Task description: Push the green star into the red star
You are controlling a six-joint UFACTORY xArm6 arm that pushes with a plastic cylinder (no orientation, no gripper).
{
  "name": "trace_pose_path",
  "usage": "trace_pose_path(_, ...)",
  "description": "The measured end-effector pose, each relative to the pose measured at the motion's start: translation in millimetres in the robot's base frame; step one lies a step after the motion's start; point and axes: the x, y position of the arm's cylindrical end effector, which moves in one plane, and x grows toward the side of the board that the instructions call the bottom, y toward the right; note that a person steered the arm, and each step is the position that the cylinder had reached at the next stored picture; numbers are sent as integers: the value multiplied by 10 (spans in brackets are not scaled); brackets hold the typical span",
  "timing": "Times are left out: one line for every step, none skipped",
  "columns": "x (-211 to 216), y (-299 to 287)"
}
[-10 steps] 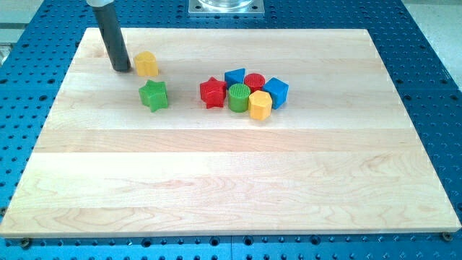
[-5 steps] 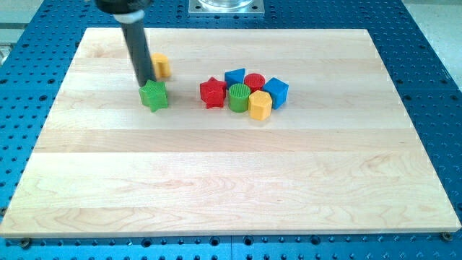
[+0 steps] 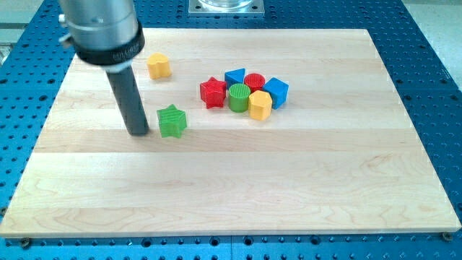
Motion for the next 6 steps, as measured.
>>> trace_pose_path(-37,615)
trace_pose_path(119,273)
trace_pose_path(-31,386)
trace_pose_path(-124,281)
trace_pose_path(-234,562)
trace_pose_path(-333,594)
